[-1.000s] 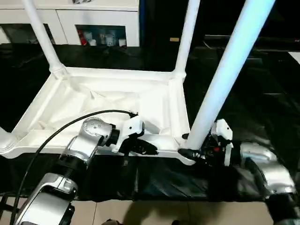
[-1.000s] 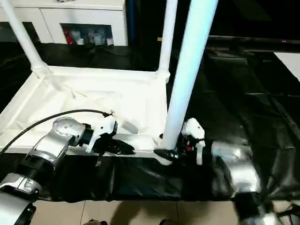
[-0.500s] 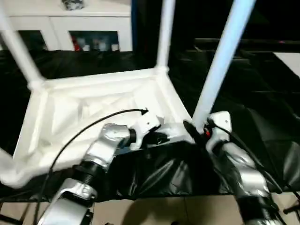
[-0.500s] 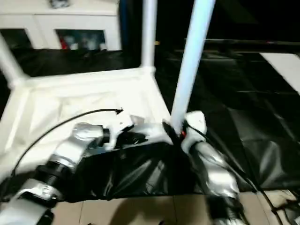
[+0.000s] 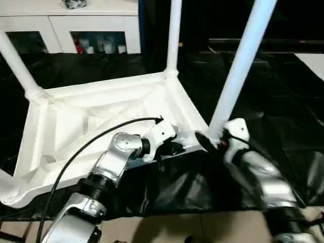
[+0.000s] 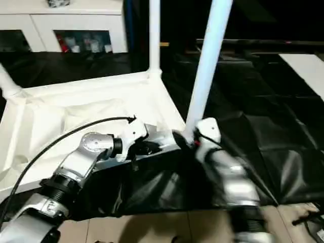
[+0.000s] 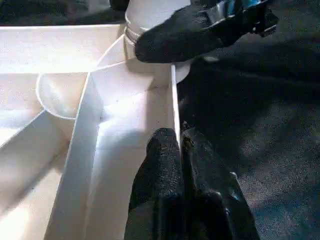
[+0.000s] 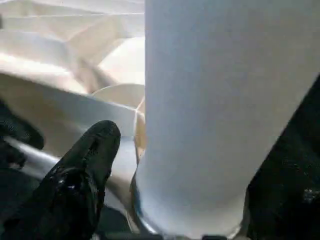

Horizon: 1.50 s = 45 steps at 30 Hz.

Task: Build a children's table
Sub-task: Rotate leg to tighten

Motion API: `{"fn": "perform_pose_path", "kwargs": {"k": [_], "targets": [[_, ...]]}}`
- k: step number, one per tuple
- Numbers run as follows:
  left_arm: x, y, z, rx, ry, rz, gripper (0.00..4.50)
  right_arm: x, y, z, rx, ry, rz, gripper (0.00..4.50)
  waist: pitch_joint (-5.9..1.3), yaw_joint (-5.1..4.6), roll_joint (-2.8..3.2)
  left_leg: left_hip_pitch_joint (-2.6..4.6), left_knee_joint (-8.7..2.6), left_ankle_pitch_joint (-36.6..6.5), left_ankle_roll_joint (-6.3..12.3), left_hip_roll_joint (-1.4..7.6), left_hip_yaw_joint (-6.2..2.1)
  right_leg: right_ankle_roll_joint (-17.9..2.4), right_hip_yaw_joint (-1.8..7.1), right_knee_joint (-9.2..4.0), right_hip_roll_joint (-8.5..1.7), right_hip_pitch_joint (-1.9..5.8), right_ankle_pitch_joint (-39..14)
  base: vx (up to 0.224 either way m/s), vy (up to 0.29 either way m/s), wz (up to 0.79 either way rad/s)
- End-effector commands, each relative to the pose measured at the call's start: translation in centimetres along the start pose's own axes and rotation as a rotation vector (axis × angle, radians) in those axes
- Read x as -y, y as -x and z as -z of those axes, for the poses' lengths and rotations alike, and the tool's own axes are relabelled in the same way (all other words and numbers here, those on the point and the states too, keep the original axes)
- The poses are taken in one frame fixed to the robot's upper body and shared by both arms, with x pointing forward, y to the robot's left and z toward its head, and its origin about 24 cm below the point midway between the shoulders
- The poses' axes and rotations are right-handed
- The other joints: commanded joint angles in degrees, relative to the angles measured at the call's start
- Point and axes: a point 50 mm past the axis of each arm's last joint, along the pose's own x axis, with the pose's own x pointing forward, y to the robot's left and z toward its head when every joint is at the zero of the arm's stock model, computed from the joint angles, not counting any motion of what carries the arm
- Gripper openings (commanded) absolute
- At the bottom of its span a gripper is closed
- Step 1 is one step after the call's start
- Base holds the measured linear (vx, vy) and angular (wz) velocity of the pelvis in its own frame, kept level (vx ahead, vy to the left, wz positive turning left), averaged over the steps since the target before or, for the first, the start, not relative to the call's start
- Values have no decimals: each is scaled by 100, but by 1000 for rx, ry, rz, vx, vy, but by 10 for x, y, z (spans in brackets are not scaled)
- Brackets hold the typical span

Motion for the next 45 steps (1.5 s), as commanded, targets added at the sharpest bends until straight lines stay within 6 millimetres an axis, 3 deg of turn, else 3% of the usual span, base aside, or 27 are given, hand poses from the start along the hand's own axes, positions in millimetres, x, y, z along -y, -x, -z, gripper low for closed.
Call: {"fn": "perform_pose_path", "kwargs": {"k": [1,2,3,5,9,11,13,20,25,29,30,32,33,36,37,40,42,45], "targets": [[15,-13,15,-53,34,108,0,-35,-15,-2,20,13,-260,382,-230,37,-86,3,-340,-1640,507,114,20,-1145,160,-375,-206,191,-1687,0,0,0],[13,-7,16,-55,26,130,0,-34,-9,-2,10,25,-325,382,-219,44,-90,8,-329,-1578,541,114,37,-1190,165,-371,-198,172,-1588,0,0,0],[11,-1,17,-55,13,155,0,-31,-3,-2,-5,36,-384,382,-243,76,-107,-12,-303,-1360,656,104,40,-1291,149,-311,-192,238,-1324,0,0,0],[11,5,16,-53,2,187,0,-29,3,-3,-19,38,-437,382,-242,102,-76,3,-291,-1127,777,124,60,-1431,146,-274,-200,227,-952,0,0,0],[8,14,20,-75,-15,219,0,-29,9,-2,-62,25,-551,350,-242,157,-84,22,-281,-925,826,147,70,-1588,119,-210,-165,255,-630,0,0,0],[7,17,22,-88,-21,238,0,-29,11,-1,-81,28,-599,345,-230,193,-73,50,-285,-1005,793,169,88,-1587,120,-219,-167,232,-755,0,0,0],[6,22,22,-89,-23,258,0,-29,13,0,-100,30,-651,310,-213,221,-95,56,-299,-1190,694,170,93,-1549,123,-234,-178,221,-1047,0,0,0],[3,28,22,-100,-31,274,0,-27,11,-1,-121,11,-705,263,-182,235,-138,45,-319,-1477,470,168,78,-1317,151,-286,-215,190,-1836,0,0,0],[2,29,22,-91,-22,263,0,-28,7,-2,-92,-21,-690,252,-184,240,-146,35,-322,-1437,423,162,69,-1267,157,-280,-208,190,-1855,0,0,0],[2,18,20,-67,18,178,0,-31,1,2,-24,-92,-514,250,-171,230,-138,42,-342,-1577,354,157,62,-1225,160,-310,-215,165,-2070,0,0,0],[3,14,20,-65,29,156,0,-29,-2,7,-27,-101,-418,250,-161,216,-102,51,-358,-1726,269,154,42,-1153,165,-337,-230,148,-2350,0,0,0],[5,8,19,-62,39,132,0,-28,-6,11,-22,-112,-327,249,-132,184,-126,75,-379,-2034,152,136,13,-969,156,-404,-231,122,-2913,0,0,0],[6,6,19,-61,43,124,0,-29,-7,12,-24,-119,-292,249,-119,175,-86,97,-392,-2232,87,123,-14,-836,152,-436,-229,103,-3244,0,0,0],[11,-8,16,-52,63,88,0,-32,-15,17,-24,-159,-132,249,-103,127,-101,142,-419,-2574,-24,120,-54,-597,136,-502,-219,50,-3677,0,0,0],[16,-22,11,-34,79,64,0,-38,-25,20,-22,-210,-9,249,-107,114,-58,135,-431,-2623,-54,117,-72,-573,129,-502,-220,60,-3690,0,0,0],[22,-36,4,-10,93,44,0,-43,-36,22,-24,-246,115,249,-119,2,-76,106,-473,-2808,-126,105,-110,-532,81,-515,-189,87,-3492,0,0,0],[25,-44,0,1,94,36,0,-45,-42,23,-30,-280,186,249,-119,-22,-30,176,-450,-2997,-46,95,-90,-527,98,-576,-195,17,-3568,0,0,0],[31,-54,-4,0,83,31,0,-55,-58,17,-18,-279,235,249,-137,-91,-1,167,-469,-3143,-80,85,-118,-485,60,-597,-189,32,-3544,0,0,0]]}}
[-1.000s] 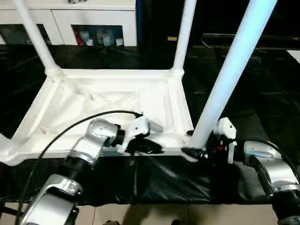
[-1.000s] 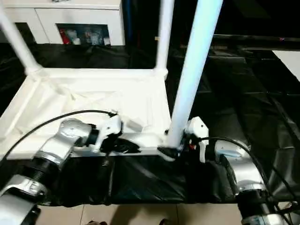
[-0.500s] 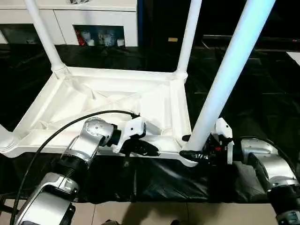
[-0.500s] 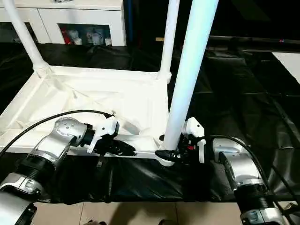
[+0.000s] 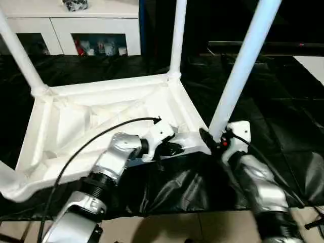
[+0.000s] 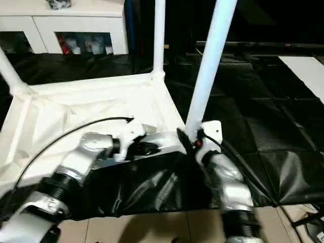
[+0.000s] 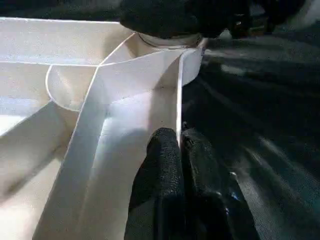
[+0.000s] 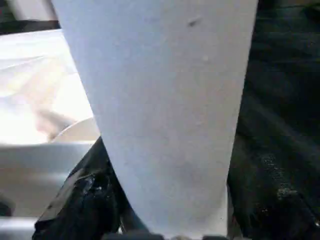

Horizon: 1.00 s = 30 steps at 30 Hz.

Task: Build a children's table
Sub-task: Rotate leg to tighten

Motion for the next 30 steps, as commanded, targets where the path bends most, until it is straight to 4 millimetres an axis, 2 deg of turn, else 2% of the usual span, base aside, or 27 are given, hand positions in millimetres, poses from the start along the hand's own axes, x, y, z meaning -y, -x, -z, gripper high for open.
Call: {"fn": "perform_pose_path", "kwargs": {"k": [1,3,5,7,8,9,12,13,14,16,17,19,21,22,23,25,26,29,30], "targets": [[38,-37,-3,4,16,148,0,-47,-10,24,-101,-8,-149,249,-139,-44,8,75,-485,-3165,-66,88,-143,-506,53,-523,-174,-7,-3445,0,0,0],[37,-35,-3,5,5,154,0,-48,-10,16,-57,36,-170,305,-153,-51,-11,63,-477,-3162,0,80,-127,-523,70,-522,-169,-1,-3323,0,0,0],[36,-32,-2,5,-4,158,0,-46,-7,11,-27,53,-184,325,-162,-45,-14,40,-478,-3063,27,86,-125,-560,85,-504,-180,14,-3231,0,0,0],[34,-30,-1,1,-5,154,0,-44,-6,10,-23,52,-202,336,-200,-8,-4,2,-479,-2699,87,110,-95,-728,128,-438,-178,56,-2646,0,0,0],[31,-27,0,-3,-13,154,0,-41,-4,8,-22,55,-224,347,-217,8,-25,-38,-476,-2453,141,115,-81,-834,134,-387,-174,95,-2304,0,0,0],[26,-19,5,-20,-28,158,0,-34,1,5,-12,128,-292,363,-221,21,-32,-40,-467,-2389,168,119,-67,-871,138,-382,-172,101,-2205,0,0,0],[21,-11,9,-35,-55,174,0,-29,5,3,-17,196,-359,372,-222,49,-45,-70,-429,-2130,296,112,-31,-971,145,-353,-194,132,-2072,0,0,0],[16,-2,12,-49,-63,189,0,-23,11,0,-28,232,-442,372,-219,46,-65,-70,-422,-2116,314,107,-21,-964,146,-359,-192,127,-2137,0,0,0],[13,2,13,-54,-64,198,0,-20,14,-1,-37,251,-491,372,-238,70,-82,-77,-397,-2013,360,104,-21,-956,149,-342,-203,160,-2156,0,0,0],[10,9,15,-62,-85,221,0,-15,20,-2,-52,275,-562,372,-252,90,-93,-98,-367,-1761,458,119,-3,-1043,162,-298,-201,165,-1855,0,0,0],[9,12,15,-62,-92,243,0,-13,22,-3,-58,281,-599,372,-255,100,-93,-85,-343,-1596,510,131,18,-1168,167,-271,-200,146,-1555,0,0,0],[9,18,17,-67,-98,291,0,-9,29,-5,-79,286,-686,372,-267,129,-120,-99,-316,-1322,622,115,29,-1283,151,-220,-190,193,-1210,0,0,0],[9,23,19,-82,-103,331,0,-6,34,-7,-104,298,-759,372,-290,171,-91,-87,-279,-871,809,125,43,-1526,145,-127,-168,209,-429,0,0,0],[8,25,20,-91,-103,345,0,-4,36,-8,-115,305,-785,372,-301,184,-99,-86,-254,-749,879,122,49,-1615,144,-78,-159,224,-139,0,0,0],[7,27,21,-98,-105,348,0,-1,38,-8,-135,304,-819,372,-291,190,-97,-94,-253,-719,905,119,49,-1640,143,-68,-157,224,-67,0,0,0],[5,29,20,-95,-103,357,0,5,43,-7,-183,302,-898,372,-291,208,-81,-78,-244,-749,934,123,49,-1692,131,-63,-160,230,-97,0,0,0],[3,32,20,-88,-103,373,0,8,46,-6,-221,299,-957,345,-269,231,-80,-69,-244,-852,920,140,60,-1719,128,-71,-149,213,-226,0,0,0],[3,34,20,-85,-101,404,0,10,48,-5,-261,293,-1007,332,-227,293,-83,-51,-275,-1342,692,162,68,-1604,130,-135,-162,179,-1061,0,0,0],[3,35,20,-85,-101,410,0,10,48,-5,-273,292,-1023,305,-216,301,-83,-47,-293,-1538,588,166,60,-1518,134,-160,-174,169,-1406,0,0,0]]}}
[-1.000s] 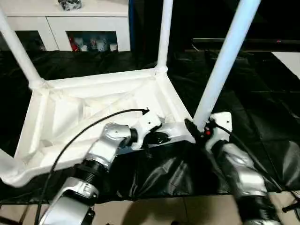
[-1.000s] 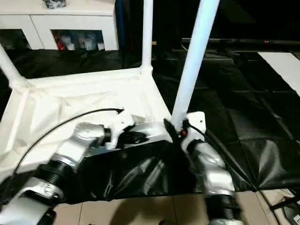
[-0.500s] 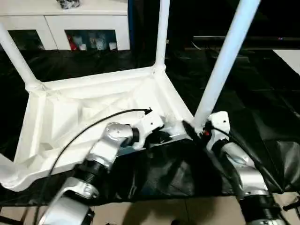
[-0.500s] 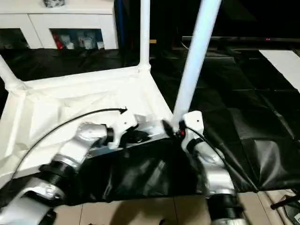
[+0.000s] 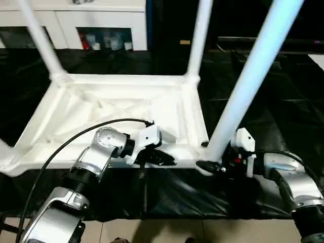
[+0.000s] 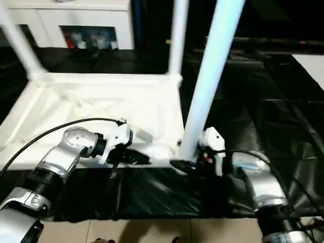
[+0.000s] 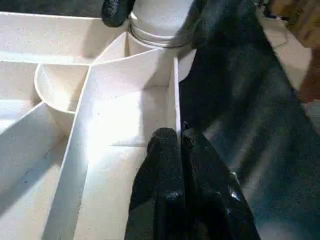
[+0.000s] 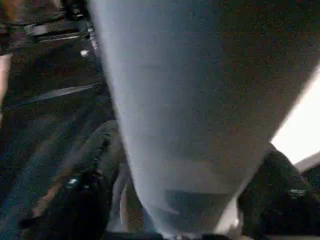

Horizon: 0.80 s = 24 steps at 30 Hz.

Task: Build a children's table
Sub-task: Rotate leg to tighten

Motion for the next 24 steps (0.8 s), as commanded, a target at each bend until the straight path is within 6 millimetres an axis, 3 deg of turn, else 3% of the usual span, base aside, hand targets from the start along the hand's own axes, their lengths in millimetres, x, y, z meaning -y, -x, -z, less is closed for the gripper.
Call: {"fn": "perform_pose_path", "kwargs": {"k": [1,2,5,11,16,19,21,24], "targets": [[5,-8,9,-50,31,61,0,-13,-13,7,-34,-36,-154,296,-217,14,-72,46,-323,-1583,523,131,18,-1403,141,-391,-182,260,-1556,0,0,0],[5,-7,10,-53,30,69,0,-13,-13,7,-38,-36,-164,296,-204,22,-43,55,-344,-1667,449,137,12,-1337,150,-419,-189,249,-1745,0,0,0],[5,-6,9,-54,31,73,0,-13,-13,7,-34,-43,-172,264,-204,23,-55,52,-354,-1684,380,136,0,-1284,158,-418,-191,243,-1799,0,0,0],[4,-7,9,-32,49,67,0,-18,-18,6,3,-91,-206,245,-216,27,-73,24,-332,-1399,475,129,4,-1368,149,-374,-184,260,-1392,0,0,0],[4,-14,9,-12,69,17,0,-23,-25,5,87,-134,-125,243,-196,39,-70,30,-352,-1495,432,132,5,-1285,156,-412,-197,245,-1646,0,0,0],[1,-27,4,15,103,-78,0,-16,-38,7,119,-156,145,242,-156,-17,-60,48,-405,-1895,217,120,-38,-1048,159,-491,-222,186,-2483,0,0,0],[3,-35,1,38,123,-95,0,-13,-44,12,87,-161,240,242,-127,-74,-68,53,-438,-2185,40,89,-92,-731,136,-572,-223,168,-3235,0,0,0],[3,-47,-1,54,153,-159,0,-13,-54,17,62,-212,357,241,-121,-128,-38,101,-464,-2480,1,87,-115,-558,140,-626,-201,121,-3428,0,0,0]]}}
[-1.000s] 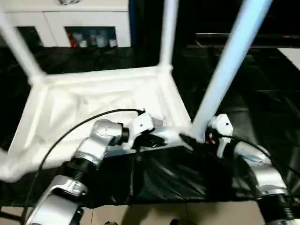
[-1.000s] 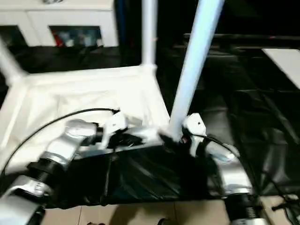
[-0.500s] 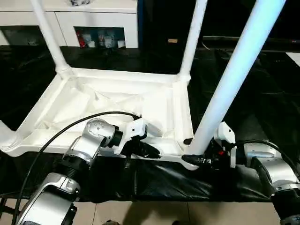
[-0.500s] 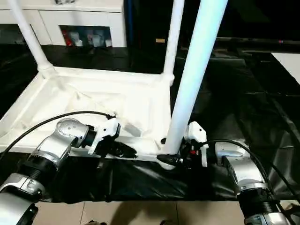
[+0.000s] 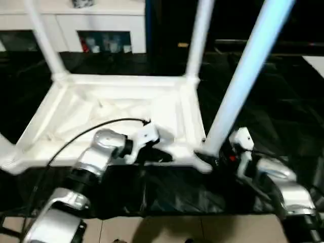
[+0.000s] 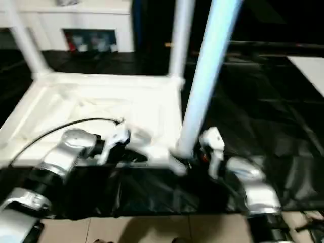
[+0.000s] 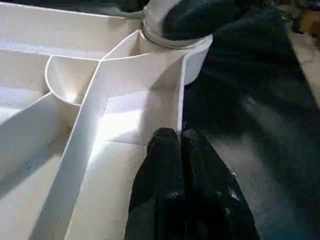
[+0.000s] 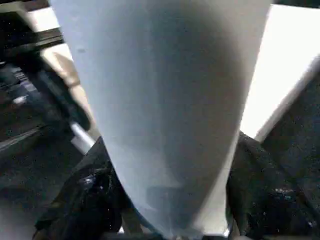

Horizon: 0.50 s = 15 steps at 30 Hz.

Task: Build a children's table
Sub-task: Rotate leg to tighten

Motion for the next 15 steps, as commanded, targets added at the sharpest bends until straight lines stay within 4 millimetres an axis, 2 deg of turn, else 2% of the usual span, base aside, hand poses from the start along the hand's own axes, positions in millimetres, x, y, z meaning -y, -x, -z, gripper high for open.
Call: {"fn": "perform_pose_path", "kwargs": {"k": [1,2,3,4,5,6,7,8,10,11,12,13,14,15], "targets": [[17,-36,1,19,58,3,0,-27,-24,17,-73,-54,2,241,-116,-42,-35,26,-467,-2565,15,94,-108,-576,103,-587,-190,53,-3464,0,0,0],[19,-45,-2,38,89,-40,0,-28,-28,18,-68,-85,92,241,-104,-80,-32,45,-477,-2729,-27,90,-117,-529,95,-604,-182,33,-3582,0,0,0],[22,-50,-5,44,96,-53,0,-28,-30,19,-70,-110,144,241,-128,-115,-46,30,-487,-2720,-32,85,-140,-488,82,-606,-193,65,-3564,0,0,0],[23,-54,-6,46,95,-53,0,-29,-32,19,-71,-120,165,241,-120,-123,-42,17,-496,-2712,-27,87,-145,-470,86,-607,-187,69,-3544,0,0,0],[23,-54,-6,46,95,-53,0,-29,-32,19,-71,-120,165,241,-123,-126,-29,29,-497,-2720,-13,87,-138,-469,94,-619,-183,51,-3509,0,0,0],[27,-63,-9,46,92,-69,0,-31,-39,20,-75,-152,267,241,-105,-143,-18,49,-498,-2803,0,77,-128,-456,101,-649,-170,11,-3478,0,0,0],[30,-66,-10,45,85,-67,0,-33,-41,20,-73,-162,296,241,-104,-152,-10,72,-495,-2893,-4,74,-125,-440,92,-668,-169,-10,-3537,0,0,0],[31,-68,-11,43,81,-67,0,-34,-43,20,-71,-168,313,241,-120,-161,-6,72,-504,-2922,3,67,-141,-402,79,-672,-177,15,-3550,0,0,0],[34,-71,-13,53,81,-59,0,-36,-48,18,-49,-160,334,241,-119,-174,3,52,-520,-2893,15,77,-139,-397,87,-676,-179,15,-3429,0,0,0],[37,-72,-14,62,80,-44,0,-37,-50,11,18,-139,319,276,-120,-181,9,61,-517,-2950,18,71,-133,-384,88,-681,-173,5,-3417,0,0,0],[37,-71,-14,61,79,-45,0,-38,-51,8,44,-138,319,276,-123,-192,39,51,-517,-2976,25,70,-138,-397,90,-676,-180,8,-3359,0,0,0],[37,-70,-13,59,75,-41,0,-38,-51,6,59,-139,310,297,-118,-201,17,41,-519,-2975,38,69,-130,-400,89,-684,-173,12,-3341,0,0,0],[37,-69,-13,57,72,-40,0,-38,-50,4,61,-133,297,314,-143,-189,53,25,-520,-2842,54,75,-126,-460,106,-649,-176,35,-3113,0,0,0],[35,-66,-12,53,70,-43,0,-36,-47,3,57,-112,281,316,-160,-191,42,-8,-521,-2677,85,83,-114,-531,115,-616,-167,68,-2824,0,0,0]]}}
